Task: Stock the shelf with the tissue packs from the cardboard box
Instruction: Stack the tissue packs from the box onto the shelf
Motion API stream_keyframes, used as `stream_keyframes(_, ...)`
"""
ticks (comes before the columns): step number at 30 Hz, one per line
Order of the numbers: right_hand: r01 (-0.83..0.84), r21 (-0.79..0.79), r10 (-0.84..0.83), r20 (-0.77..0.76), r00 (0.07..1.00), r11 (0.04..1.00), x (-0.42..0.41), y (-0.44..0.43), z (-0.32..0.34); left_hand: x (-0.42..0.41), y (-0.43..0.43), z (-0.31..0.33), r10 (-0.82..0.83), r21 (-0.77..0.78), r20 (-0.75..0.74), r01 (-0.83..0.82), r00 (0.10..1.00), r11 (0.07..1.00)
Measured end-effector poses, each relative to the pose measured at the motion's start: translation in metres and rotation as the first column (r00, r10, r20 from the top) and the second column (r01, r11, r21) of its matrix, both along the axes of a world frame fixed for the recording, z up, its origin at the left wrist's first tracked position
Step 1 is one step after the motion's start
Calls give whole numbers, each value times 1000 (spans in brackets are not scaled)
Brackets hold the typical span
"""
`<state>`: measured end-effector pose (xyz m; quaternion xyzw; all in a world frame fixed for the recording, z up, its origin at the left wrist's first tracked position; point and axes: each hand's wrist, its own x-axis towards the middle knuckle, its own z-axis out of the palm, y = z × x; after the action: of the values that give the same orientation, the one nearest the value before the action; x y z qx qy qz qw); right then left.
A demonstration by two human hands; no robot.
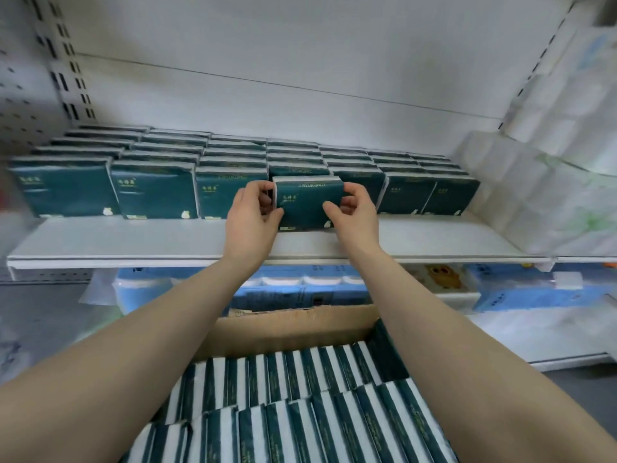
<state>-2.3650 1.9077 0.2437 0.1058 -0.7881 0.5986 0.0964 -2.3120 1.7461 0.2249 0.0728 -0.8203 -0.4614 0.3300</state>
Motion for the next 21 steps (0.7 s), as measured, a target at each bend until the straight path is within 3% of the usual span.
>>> stream_keyframes(12, 84, 126, -80, -38, 996, 989, -8, -6, -23, -11, 1, -15, 45, -6, 10, -45, 999, 999)
stream_keyframes(21, 29, 139, -29, -1, 1000, 990, -7, -3, -25, -9, 3, -17, 73, -87, -21, -74, 997, 993)
